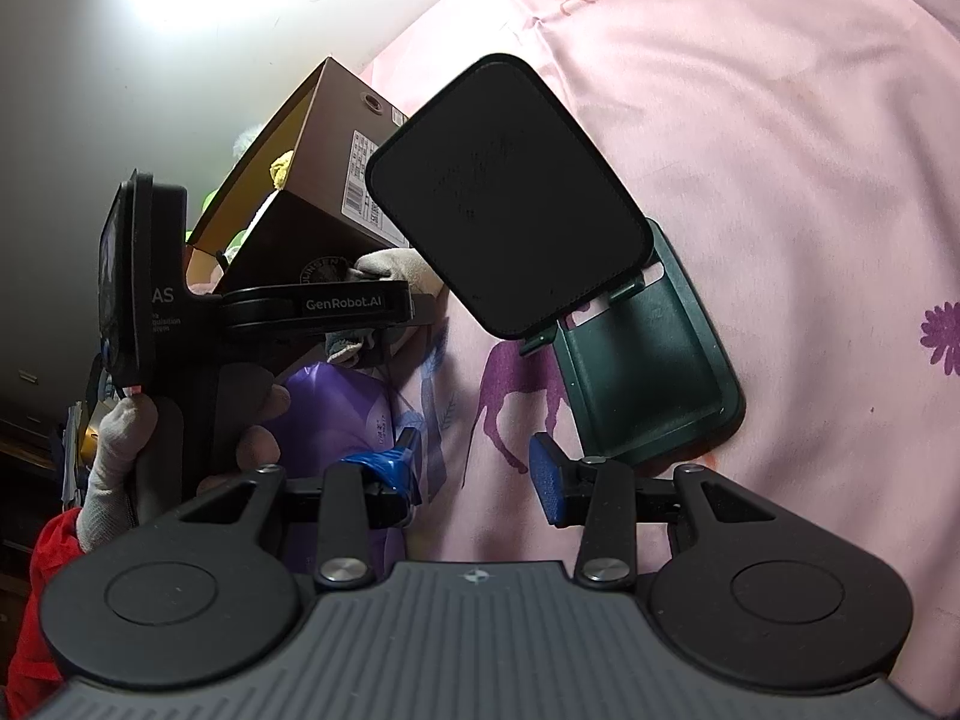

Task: Organize soft objects
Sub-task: 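Close the left tool on the grey fabric bundle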

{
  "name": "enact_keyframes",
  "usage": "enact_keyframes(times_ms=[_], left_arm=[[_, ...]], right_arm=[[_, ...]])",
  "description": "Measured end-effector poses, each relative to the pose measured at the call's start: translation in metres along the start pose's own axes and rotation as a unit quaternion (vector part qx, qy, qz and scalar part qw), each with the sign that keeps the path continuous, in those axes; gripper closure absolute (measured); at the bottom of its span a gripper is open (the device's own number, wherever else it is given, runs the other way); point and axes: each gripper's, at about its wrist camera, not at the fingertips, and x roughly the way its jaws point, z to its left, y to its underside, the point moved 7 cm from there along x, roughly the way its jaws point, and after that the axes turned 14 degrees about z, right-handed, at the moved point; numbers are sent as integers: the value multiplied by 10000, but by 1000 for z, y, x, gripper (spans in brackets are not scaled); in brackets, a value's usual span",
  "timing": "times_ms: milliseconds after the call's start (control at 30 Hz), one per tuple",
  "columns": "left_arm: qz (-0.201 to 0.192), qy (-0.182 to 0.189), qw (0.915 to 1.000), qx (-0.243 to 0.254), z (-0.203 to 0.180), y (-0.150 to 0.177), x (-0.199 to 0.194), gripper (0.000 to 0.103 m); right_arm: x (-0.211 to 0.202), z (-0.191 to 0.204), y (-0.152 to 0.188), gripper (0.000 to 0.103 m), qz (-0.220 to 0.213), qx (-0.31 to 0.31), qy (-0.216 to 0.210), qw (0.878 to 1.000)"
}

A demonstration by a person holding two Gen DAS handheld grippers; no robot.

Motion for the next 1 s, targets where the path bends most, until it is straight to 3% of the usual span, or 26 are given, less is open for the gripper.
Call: enact_keyframes(times_ms=[333, 600, 1000], left_arm=[[-56, -121, 9999, -59, 0, 3, 2, 6], [-1, -15, 10000, 46, -10, 3, 2, 26], [-60, -56, 10000, 46, -13, 3, -4, 37]], right_arm=[[0, -1, 2, 79, 7, 25, -10, 10000], [-1, -4, 4, 79, -14, 87, 2, 10000], [-9, -9, 6, 79, -94, 83, 146, 9998]])
